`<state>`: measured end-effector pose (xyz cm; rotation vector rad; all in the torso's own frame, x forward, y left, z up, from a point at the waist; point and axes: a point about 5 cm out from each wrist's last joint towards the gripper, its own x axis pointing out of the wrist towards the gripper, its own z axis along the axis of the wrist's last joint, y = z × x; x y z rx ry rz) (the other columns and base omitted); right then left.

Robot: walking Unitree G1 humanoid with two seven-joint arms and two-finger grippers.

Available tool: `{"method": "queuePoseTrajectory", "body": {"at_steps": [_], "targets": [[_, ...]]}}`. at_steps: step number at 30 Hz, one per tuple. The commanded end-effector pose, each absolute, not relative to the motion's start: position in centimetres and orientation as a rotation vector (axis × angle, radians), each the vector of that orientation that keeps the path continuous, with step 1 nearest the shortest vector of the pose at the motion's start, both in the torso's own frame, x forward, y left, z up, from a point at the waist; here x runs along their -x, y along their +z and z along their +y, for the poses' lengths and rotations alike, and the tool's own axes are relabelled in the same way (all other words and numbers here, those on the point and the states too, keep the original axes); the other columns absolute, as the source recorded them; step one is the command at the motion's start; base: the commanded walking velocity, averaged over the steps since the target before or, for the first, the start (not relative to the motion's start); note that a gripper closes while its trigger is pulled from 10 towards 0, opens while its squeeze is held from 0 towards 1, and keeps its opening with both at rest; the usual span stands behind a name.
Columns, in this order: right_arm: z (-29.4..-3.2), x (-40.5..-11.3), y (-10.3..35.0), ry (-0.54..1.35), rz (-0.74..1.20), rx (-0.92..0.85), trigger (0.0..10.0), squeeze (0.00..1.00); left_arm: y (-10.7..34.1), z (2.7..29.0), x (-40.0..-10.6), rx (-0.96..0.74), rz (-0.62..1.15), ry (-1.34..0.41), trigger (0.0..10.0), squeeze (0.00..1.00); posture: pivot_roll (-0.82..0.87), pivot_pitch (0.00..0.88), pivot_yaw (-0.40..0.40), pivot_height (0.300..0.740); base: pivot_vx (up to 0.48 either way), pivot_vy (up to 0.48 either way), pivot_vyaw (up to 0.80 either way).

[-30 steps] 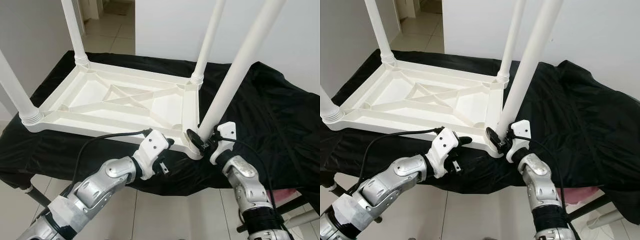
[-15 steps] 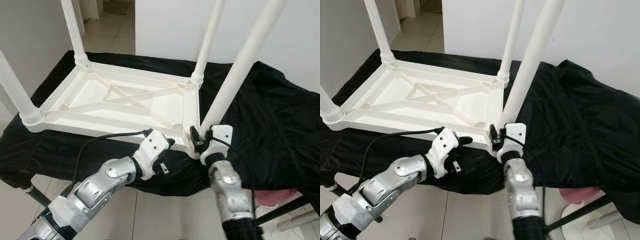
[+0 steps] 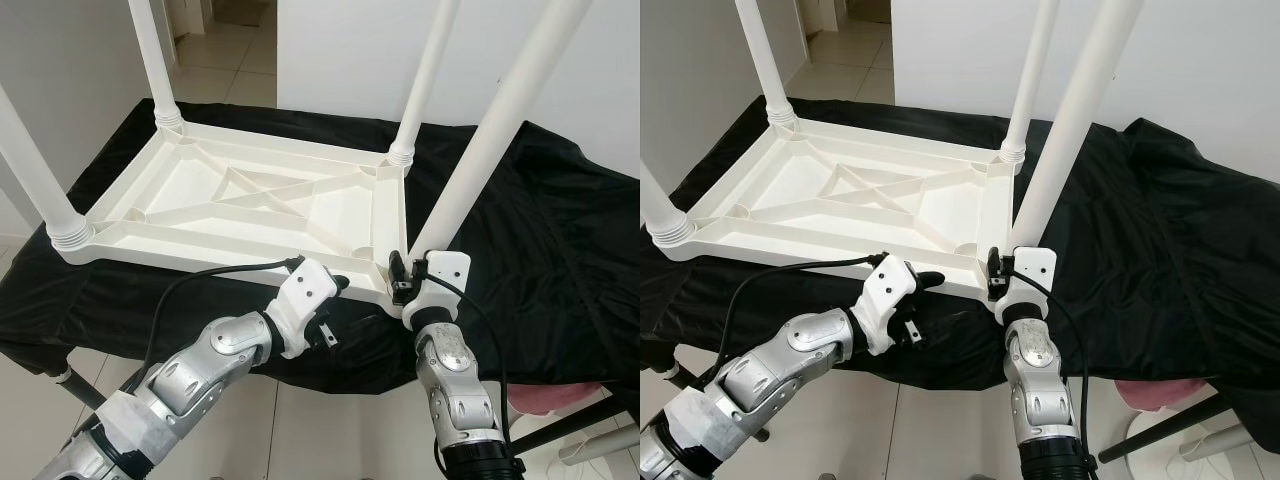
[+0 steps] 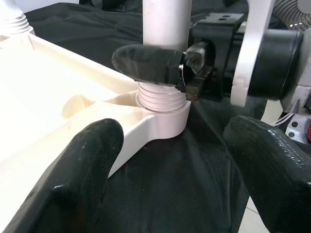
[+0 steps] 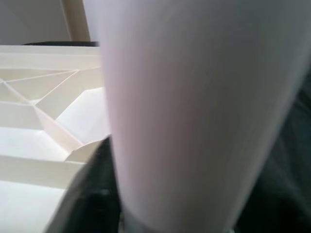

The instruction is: Building children table

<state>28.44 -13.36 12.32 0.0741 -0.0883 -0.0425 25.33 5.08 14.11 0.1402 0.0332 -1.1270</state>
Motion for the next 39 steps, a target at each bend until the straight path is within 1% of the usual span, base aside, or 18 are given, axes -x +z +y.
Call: {"method": "queuePoseTrajectory", "body": {"at_steps": [1, 6, 9, 10, 11, 12, 13, 14, 15, 18, 20, 22, 25, 31, 34, 39], "targets": [[-13.4, -28.2, 12.4, -0.054, -0.088, -0.092, 10.0, 1.00, 14.1, 4.7, -24.3, -0.155, 0.043, -1.369, 10.0, 0.00, -0.05, 0.000, -0.047, 0.740, 0.000, 0.000, 0.00], [-14.4, -28.3, 12.9, -0.014, -0.131, -0.089, 10.0, 1.00, 14.2, 4.7, -24.3, -0.153, 0.042, -1.369, 10.0, 0.00, -0.05, 0.000, -0.047, 0.740, 0.000, 0.000, 0.00], [-14.4, -28.3, 12.9, -0.014, -0.131, -0.089, 10.0, 1.00, 14.2, 4.7, -24.3, -0.153, 0.042, -1.369, 10.0, 0.00, -0.05, 0.000, -0.047, 0.740, 0.000, 0.000, 0.00], [-14.8, -28.4, 13.1, 0.017, -0.141, -0.085, 10.0, 1.00, 14.2, 4.7, -24.2, -0.152, 0.042, -1.369, 10.0, 0.00, -0.05, 0.000, -0.047, 0.740, 0.000, 0.000, 0.00], [-15.2, -28.5, 13.3, 0.058, -0.153, -0.078, 10.0, 0.66, 14.2, 4.7, -24.2, -0.151, 0.042, -1.370, 10.0, 0.00, -0.05, 0.000, -0.044, 0.740, 0.000, 0.000, 0.00], [-15.2, -28.5, 13.3, 0.058, -0.153, -0.078, 10.0, 0.66, 14.2, 4.7, -24.2, -0.151, 0.042, -1.370, 10.0, 0.00, -0.05, 0.000, -0.044, 0.740, 0.000, 0.000, 0.00], [-15.5, -28.6, 13.5, 0.101, -0.159, -0.072, 10.0, 0.00, 14.2, 4.7, -24.2, -0.151, 0.043, -1.371, 10.0, 0.00, -0.05, 0.000, -0.042, 0.740, 0.000, 0.000, 0.00], [-15.5, -28.6, 13.5, 0.101, -0.159, -0.072, 10.0, 0.00, 14.2, 4.7, -24.2, -0.151, 0.043, -1.371, 10.0, 0.00, -0.05, 0.000, -0.042, 0.740, 0.000, 0.000, 0.00], [-15.7, -28.6, 13.6, 0.150, -0.164, -0.060, 10.0, 0.00, 14.2, 4.7, -24.2, -0.151, 0.043, -1.371, 10.0, 0.00, -0.05, 0.000, -0.041, 0.740, 0.000, 0.000, 0.00], [-15.8, -28.7, 13.8, 0.198, -0.169, -0.048, 10.0, 0.00, 14.2, 4.7, -24.2, -0.151, 0.044, -1.372, 10.0, 0.00, -0.05, 0.000, -0.039, 0.740, 0.000, 0.000, 0.00], [-16.0, -28.8, 14.0, 0.292, -0.176, -0.021, 10.0, 0.00, 14.3, 4.8, -24.2, -0.150, 0.046, -1.373, 10.0, 0.00, -0.05, 0.000, -0.036, 0.740, 0.000, 0.000, 0.00], [-16.1, -28.8, 14.1, 0.321, -0.178, -0.014, 10.0, 0.00, 14.3, 4.8, -24.1, -0.150, 0.046, -1.374, 10.0, 0.00, -0.05, 0.000, -0.036, 0.740, 0.000, 0.000, 0.00], [-16.4, -28.9, 14.2, 0.442, -0.173, 0.005, 10.0, 0.00, 14.4, 4.9, -24.1, -0.149, 0.047, -1.376, 10.0, 0.00, -0.05, 0.000, -0.034, 0.740, 0.000, 0.000, 0.00], [-16.6, -28.9, 14.3, 0.511, -0.166, 0.010, 10.0, 0.00, 14.5, 4.9, -24.1, -0.148, 0.045, -1.379, 10.0, 0.00, -0.05, 0.000, -0.026, 0.740, 0.000, 0.000, 0.00], [-16.4, -29.3, 14.2, 0.602, -0.142, 0.037, 10.0, 0.00, 14.5, 4.8, -24.2, -0.147, 0.042, -1.384, 10.0, 0.00, -0.06, 0.000, -0.023, 0.740, 0.000, 0.000, 0.00], [-16.2, -29.9, 14.0, 0.651, -0.129, 0.050, 10.0, 0.00, 14.5, 4.7, -24.2, -0.146, 0.042, -1.388, 10.0, 0.00, -0.06, 0.000, -0.023, 0.740, 0.000, 0.000, 0.00]]}}
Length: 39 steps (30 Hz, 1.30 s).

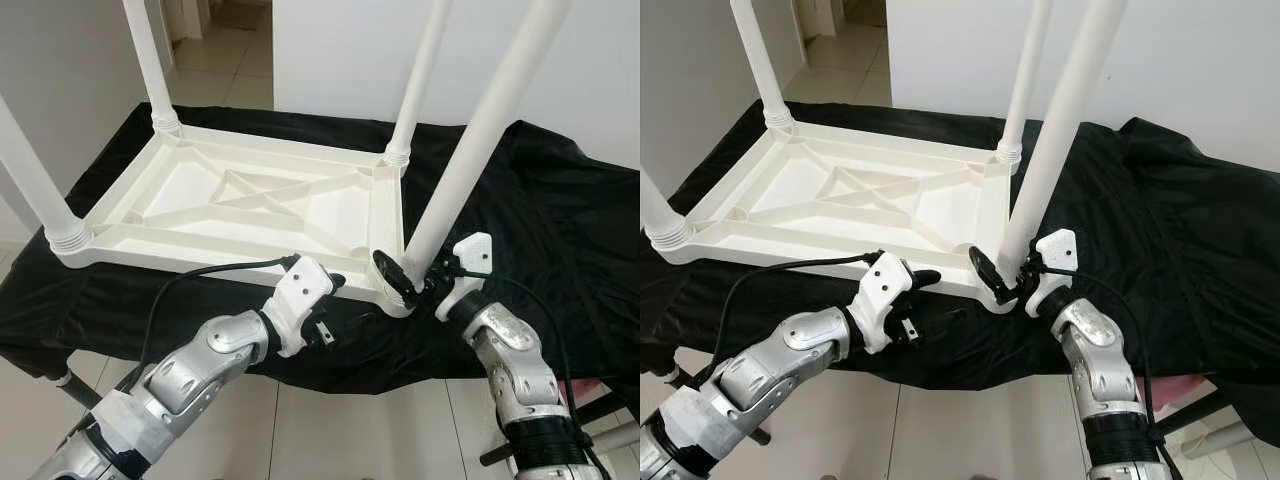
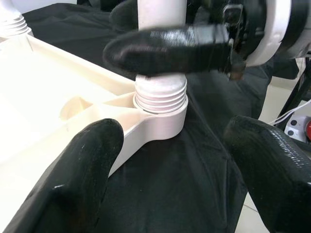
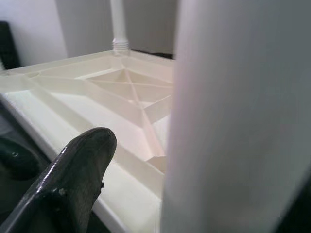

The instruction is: Building children table

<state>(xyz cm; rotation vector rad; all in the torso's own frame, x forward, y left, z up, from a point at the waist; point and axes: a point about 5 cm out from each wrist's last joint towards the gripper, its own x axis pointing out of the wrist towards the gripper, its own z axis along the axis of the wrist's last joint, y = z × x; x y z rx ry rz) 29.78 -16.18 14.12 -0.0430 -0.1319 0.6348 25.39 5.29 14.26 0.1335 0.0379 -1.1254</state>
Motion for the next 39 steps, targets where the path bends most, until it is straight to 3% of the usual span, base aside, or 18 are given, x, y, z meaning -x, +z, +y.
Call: {"method": "queuePoseTrajectory", "body": {"at_steps": [1, 15, 30, 31, 33, 34, 35, 39], "targets": [[-16.0, -30.1, 14.0, 0.660, -0.128, 0.052, 10.0, 0.00, 14.6, 4.7, -24.2, -0.146, 0.042, -1.388, 10.0, 0.00, -0.06, 0.000, -0.023, 0.740, 0.000, 0.000, 0.00], [-15.6, -30.6, 14.0, 0.720, -0.129, 0.061, 10.0, 0.00, 14.7, 4.9, -24.1, -0.147, 0.045, -1.383, 10.0, 0.00, -0.03, 0.000, -0.030, 0.740, 0.000, 0.000, 0.00], [-17.3, -30.9, 11.6, 0.674, -0.042, 0.072, 10.0, 0.00, 14.5, 5.0, -23.9, -0.153, 0.057, -1.388, 10.0, 0.00, -0.04, 0.000, -0.023, 0.740, 0.000, 0.000, 0.00], [-17.2, -30.9, 11.4, 0.677, -0.036, 0.064, 8.9, 0.00, 14.5, 5.0, -23.9, -0.153, 0.057, -1.389, 10.0, 0.00, -0.04, 0.000, -0.022, 0.740, 0.000, 0.000, 0.00], [-17.2, -30.8, 11.3, 0.680, -0.032, 0.057, 8.9, 0.00, 14.5, 5.0, -23.9, -0.154, 0.056, -1.390, 10.0, 0.00, -0.04, 0.000, -0.022, 0.740, 0.000, 0.000, 0.00], [-17.1, -30.8, 11.3, 0.680, -0.031, 0.049, 1.4, 0.00, 14.5, 5.0, -23.9, -0.154, 0.056, -1.391, 10.0, 0.00, -0.04, 0.000, -0.022, 0.740, 0.000, 0.000, 0.00], [-17.1, -30.8, 11.2, 0.679, -0.031, 0.045, 0.0, 0.00, 14.5, 5.0, -23.9, -0.154, 0.056, -1.390, 10.0, 0.00, -0.04, 0.000, -0.022, 0.740, 0.000, 0.000, 0.00], [-17.1, -30.9, 11.0, 0.674, -0.034, 0.033, 0.0, 0.00, 14.6, 5.1, -24.0, -0.156, 0.057, -1.386, 10.0, 0.00, -0.04, 0.000, -0.022, 0.740, 0.000, 0.000, 0.00]]}}
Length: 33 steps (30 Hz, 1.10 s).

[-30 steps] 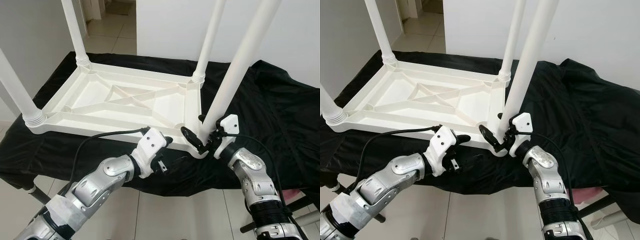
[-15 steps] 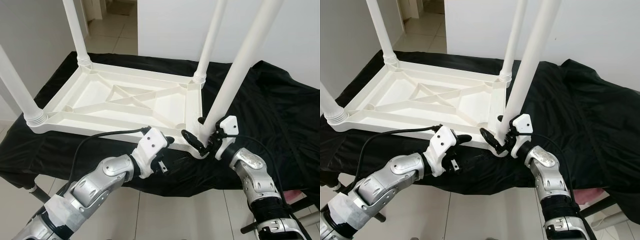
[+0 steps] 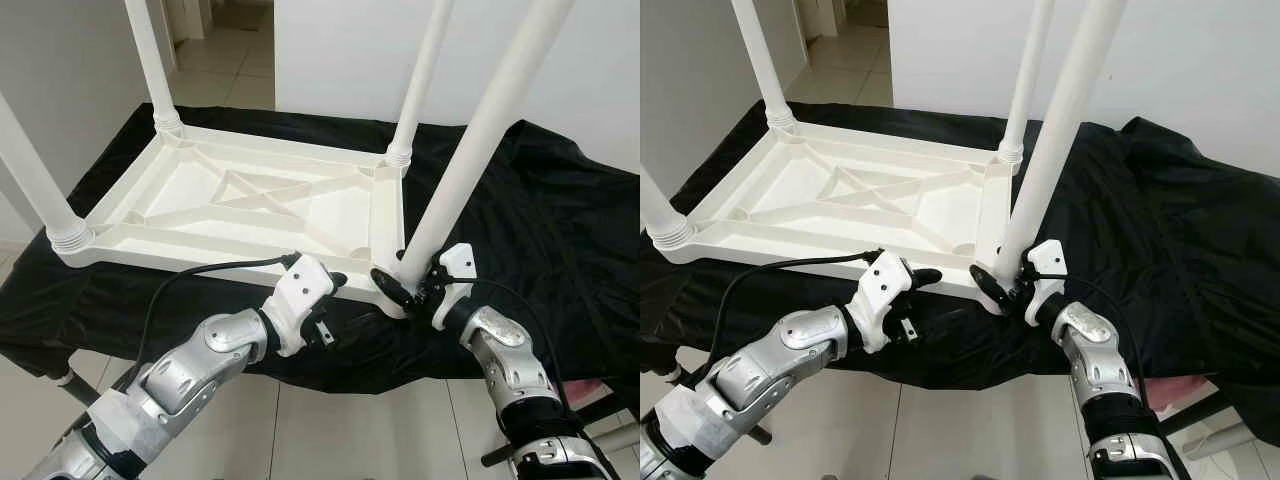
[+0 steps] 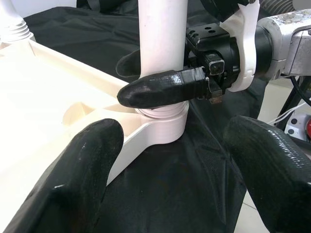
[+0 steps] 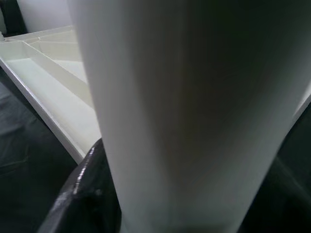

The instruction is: Building children table

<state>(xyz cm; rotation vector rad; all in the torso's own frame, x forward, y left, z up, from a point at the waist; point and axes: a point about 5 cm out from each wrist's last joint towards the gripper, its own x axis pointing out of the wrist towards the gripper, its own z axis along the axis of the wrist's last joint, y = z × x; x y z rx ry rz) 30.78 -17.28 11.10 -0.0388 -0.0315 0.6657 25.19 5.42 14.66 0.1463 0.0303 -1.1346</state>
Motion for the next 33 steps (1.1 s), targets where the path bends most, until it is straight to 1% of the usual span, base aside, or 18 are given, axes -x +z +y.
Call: {"method": "queuePoseTrajectory", "body": {"at_steps": [1, 8, 9, 10, 13, 15, 16, 18, 20, 21, 23, 24, 27, 28, 29, 31, 32, 33], "targets": [[-17.1, -30.9, 11.0, 0.674, -0.034, 0.033, 0.0, 0.00, 14.6, 5.1, -24.0, -0.156, 0.057, -1.386, 10.0, 0.00, -0.04, 0.000, -0.022, 0.740, 0.000, 0.000, 0.00], [-16.9, -30.8, 11.0, 0.634, -0.054, 0.010, 0.0, 0.00, 14.6, 5.1, -24.0, -0.155, 0.056, -1.384, 10.0, 0.00, -0.04, 0.000, -0.025, 0.740, 0.000, 0.000, 0.00], [-16.8, -30.8, 11.1, 0.616, -0.057, 0.003, 1.7, 0.00, 14.6, 5.1, -24.0, -0.155, 0.056, -1.382, 10.0, 0.00, -0.04, 0.000, -0.025, 0.740, 0.000, 0.000, 0.00], [-16.6, -30.7, 11.1, 0.591, -0.064, -0.006, 10.0, 0.00, 14.6, 5.1, -23.9, -0.155, 0.056, -1.381, 10.0, 0.00, -0.03, 0.000, -0.029, 0.740, 0.000, 0.000, 0.00], [-16.3, -30.7, 11.2, 0.536, -0.071, -0.010, 10.0, 0.00, 14.6, 5.1, -23.9, -0.152, 0.057, -1.380, 10.0, 0.00, -0.03, 0.000, -0.030, 0.740, 0.000, 0.000, 0.00], [-16.2, -30.7, 11.2, 0.465, -0.070, 0.008, 10.0, 0.00, 14.6, 5.1, -23.8, -0.149, 0.058, -1.380, 10.0, 0.00, -0.03, 0.000, -0.031, 0.740, 0.000, 0.000, 0.00], [-16.2, -30.7, 11.2, 0.465, -0.070, 0.008, 10.0, 0.00, 14.6, 5.1, -23.8, -0.149, 0.058, -1.380, 10.0, 0.00, -0.03, 0.000, -0.031, 0.740, 0.000, 0.000, 0.00], [-16.1, -30.7, 11.3, 0.361, -0.071, 0.013, 10.0, 0.00, 14.6, 5.1, -23.7, -0.146, 0.059, -1.381, 10.0, 0.00, -0.03, 0.000, -0.035, 0.740, 0.000, 0.000, 0.00], [-15.8, -30.6, 11.3, 0.278, -0.068, -0.017, 10.0, 0.00, 14.5, 5.1, -23.7, -0.144, 0.061, -1.380, 10.0, 0.00, -0.03, 0.000, -0.035, 0.740, 0.000, 0.000, 0.00], [-15.8, -30.6, 11.3, 0.278, -0.068, -0.017, 10.0, 0.00, 14.5, 5.1, -23.7, -0.144, 0.061, -1.380, 10.0, 0.00, -0.03, 0.000, -0.035, 0.740, 0.000, 0.000, 0.00], [-15.5, -30.3, 11.3, 0.197, -0.059, -0.046, 10.0, 0.00, 14.5, 5.2, -23.7, -0.144, 0.062, -1.379, 10.0, 0.00, -0.03, 0.000, -0.039, 0.740, 0.000, 0.000, 0.00], [-15.5, -30.3, 11.3, 0.197, -0.059, -0.046, 10.0, 0.00, 14.5, 5.2, -23.7, -0.144, 0.062, -1.379, 10.0, 0.00, -0.03, 0.000, -0.039, 0.740, 0.000, 0.000, 0.00], [-14.9, -29.5, 11.0, 0.016, -0.044, -0.062, 10.0, 0.00, 14.5, 5.1, -23.6, -0.141, 0.063, -1.380, 10.0, 0.00, -0.03, 0.000, -0.039, 0.740, 0.000, 0.000, 0.00], [-14.9, -29.5, 11.0, 0.016, -0.044, -0.062, 10.0, 0.00, 14.5, 5.1, -23.6, -0.141, 0.063, -1.380, 10.0, 0.00, -0.03, 0.000, -0.039, 0.740, 0.000, 0.000, 0.00], [-14.7, -29.3, 10.9, -0.032, -0.038, -0.065, 10.0, 0.00, 14.5, 5.1, -23.6, -0.141, 0.064, -1.381, 10.0, 0.00, -0.03, 0.000, -0.039, 0.740, 0.000, 0.000, 0.00], [-14.7, -29.3, 10.9, -0.032, -0.038, -0.065, 10.0, 0.00, 14.5, 5.1, -23.6, -0.141, 0.064, -1.381, 10.0, 0.00, -0.03, 0.000, -0.039, 0.740, 0.000, 0.000, 0.00], [-14.5, -29.2, 10.8, -0.080, -0.038, -0.063, 10.0, 0.00, 14.4, 5.1, -23.5, -0.141, 0.064, -1.381, 10.0, 0.00, -0.03, 0.000, -0.044, 0.740, 0.000, 0.000, 0.00], [-13.8, -29.0, 10.8, -0.106, -0.037, -0.082, 10.0, 0.00, 14.5, 5.1, -23.5, -0.140, 0.064, -1.381, 10.0, 0.00, -0.02, 0.000, -0.046, 0.740, 0.000, 0.000, 0.00]]}}
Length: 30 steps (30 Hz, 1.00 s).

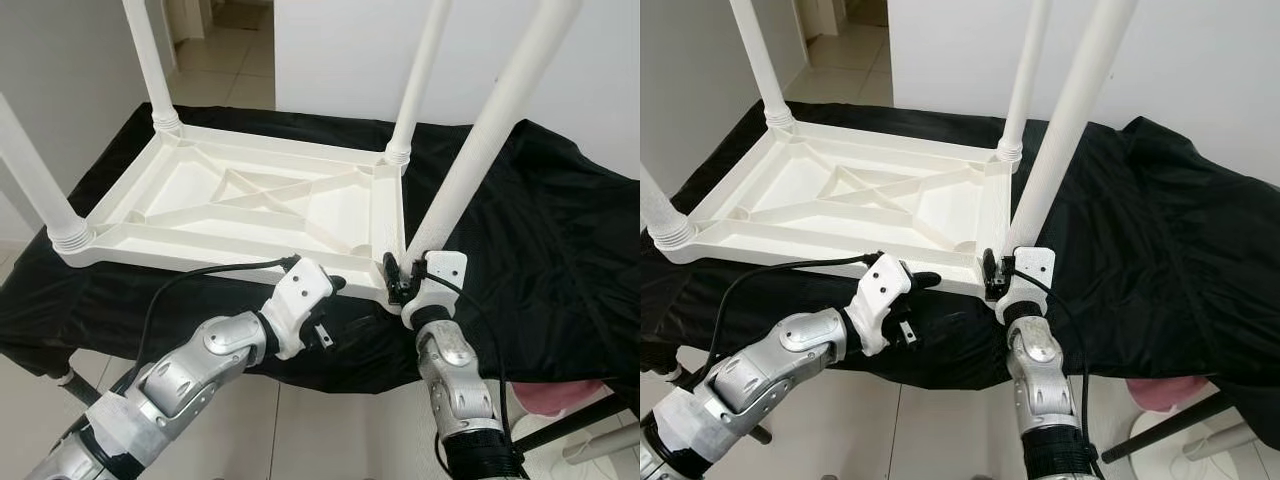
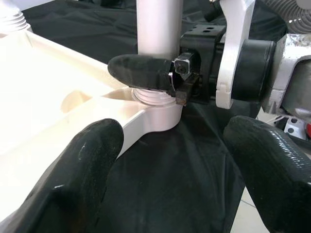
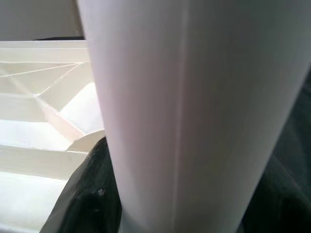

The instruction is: Building children table

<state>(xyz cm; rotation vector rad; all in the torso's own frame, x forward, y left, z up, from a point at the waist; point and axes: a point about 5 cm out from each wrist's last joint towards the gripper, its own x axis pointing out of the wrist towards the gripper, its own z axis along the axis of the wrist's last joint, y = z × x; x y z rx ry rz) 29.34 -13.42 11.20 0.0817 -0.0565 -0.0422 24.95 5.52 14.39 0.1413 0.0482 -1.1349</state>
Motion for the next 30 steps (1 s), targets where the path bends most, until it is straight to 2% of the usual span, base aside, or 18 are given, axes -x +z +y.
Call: {"method": "queuePoseTrajectory", "body": {"at_steps": [1, 10, 11, 17, 22, 23, 30], "targets": [[-13.3, -28.9, 10.9, -0.110, -0.037, -0.100, 10.0, 0.00, 14.5, 5.1, -23.5, -0.138, 0.065, -1.380, 10.0, 0.00, -0.02, 0.000, -0.046, 0.740, 0.000, 0.000, 0.00], [-13.6, -28.8, 12.1, -0.079, -0.097, -0.091, 10.0, 0.00, 14.3, 5.1, -23.3, -0.140, 0.071, -1.386, 10.0, 0.00, -0.03, 0.000, -0.043, 0.740, 0.000, 0.000, 0.00], [-13.6, -28.8, 12.3, -0.063, -0.109, -0.087, 10.0, 1.00, 14.4, 5.1, -23.4, -0.141, 0.070, -1.385, 10.0, 0.00, -0.03, 0.000, -0.044, 0.740, 0.000, 0.000, 0.00], [-14.2, -28.6, 12.9, -0.013, -0.155, -0.085, 10.0, 1.00, 14.4, 5.1, -23.4, -0.142, 0.068, -1.382, 10.0, 0.00, -0.03, 0.000, -0.047, 0.740, 0.000, 0.000, 0.00], [-14.8, -28.2, 13.2, 0.104, -0.182, -0.122, 10.0, 1.00, 14.4, 5.2, -23.3, -0.141, 0.070, -1.381, 10.0, 0.00, -0.02, 0.000, -0.048, 0.740, 0.000, 0.000, 0.00], [-15.0, -28.2, 13.3, 0.165, -0.189, -0.122, 10.0, 0.00, 14.4, 5.3, -23.3, -0.142, 0.070, -1.379, 10.0, 0.00, -0.03, 0.000, -0.042, 0.740, 0.000, 0.000, 0.00], [-15.8, -28.5, 13.3, 0.317, -0.174, -0.067, 10.0, 0.00, 14.6, 5.5, -23.5, -0.145, 0.068, -1.377, 10.0, 0.00, -0.03, 0.000, -0.032, 0.740, 0.000, 0.000, 0.00]]}}
